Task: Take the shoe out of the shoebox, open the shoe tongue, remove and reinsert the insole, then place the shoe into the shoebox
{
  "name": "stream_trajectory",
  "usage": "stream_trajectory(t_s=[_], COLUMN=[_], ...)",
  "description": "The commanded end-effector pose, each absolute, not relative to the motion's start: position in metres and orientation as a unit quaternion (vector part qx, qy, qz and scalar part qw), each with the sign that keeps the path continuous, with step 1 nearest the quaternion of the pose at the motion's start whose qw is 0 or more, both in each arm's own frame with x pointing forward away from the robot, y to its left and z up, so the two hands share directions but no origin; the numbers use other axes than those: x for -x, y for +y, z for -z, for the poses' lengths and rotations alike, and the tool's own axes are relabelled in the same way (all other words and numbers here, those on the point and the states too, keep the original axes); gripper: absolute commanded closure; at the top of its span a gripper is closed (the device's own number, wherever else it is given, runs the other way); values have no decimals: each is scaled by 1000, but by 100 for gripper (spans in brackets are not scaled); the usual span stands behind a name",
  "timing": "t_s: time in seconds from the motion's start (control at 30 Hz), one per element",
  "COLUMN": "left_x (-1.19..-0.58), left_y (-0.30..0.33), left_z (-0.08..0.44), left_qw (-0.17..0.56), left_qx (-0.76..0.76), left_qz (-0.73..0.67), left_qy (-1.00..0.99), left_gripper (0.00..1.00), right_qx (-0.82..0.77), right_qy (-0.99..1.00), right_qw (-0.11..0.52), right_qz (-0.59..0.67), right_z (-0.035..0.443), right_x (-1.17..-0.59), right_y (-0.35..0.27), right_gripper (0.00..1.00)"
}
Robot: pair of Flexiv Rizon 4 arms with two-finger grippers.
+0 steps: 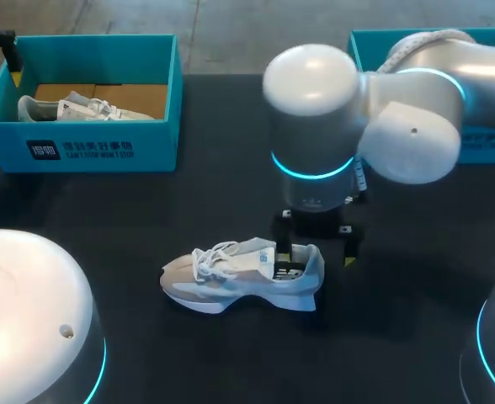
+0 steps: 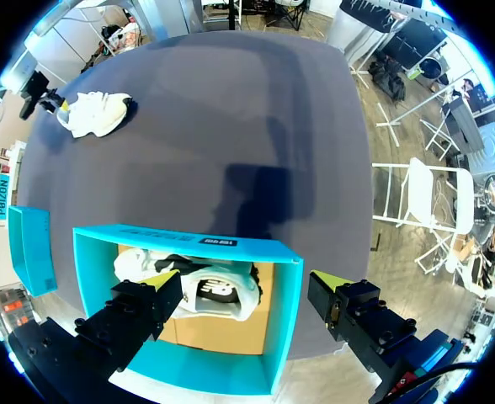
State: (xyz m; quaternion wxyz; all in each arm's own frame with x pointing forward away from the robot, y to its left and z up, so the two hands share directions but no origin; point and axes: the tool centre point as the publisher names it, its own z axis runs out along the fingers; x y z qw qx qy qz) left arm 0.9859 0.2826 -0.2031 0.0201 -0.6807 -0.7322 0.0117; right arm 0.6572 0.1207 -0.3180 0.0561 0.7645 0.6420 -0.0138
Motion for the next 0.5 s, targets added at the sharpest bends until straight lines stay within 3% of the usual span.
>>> stream_trajectory(t_s=[0.03, 0.5], left_x=[-985, -985], left_y=[283, 283], left_z=[203, 203], left_qw=[20, 20], left_qx=[681, 681], left_qz=[-11, -11], left_qy=[-732, -732], left_gripper=[0, 0], right_qx=[-748, -658], right_qy=[662, 737], right_qw=[36, 3], right_qz=[-32, -154], right_z=[306, 276], right_x=[-650, -649], right_y=[104, 80], right_gripper=[0, 0])
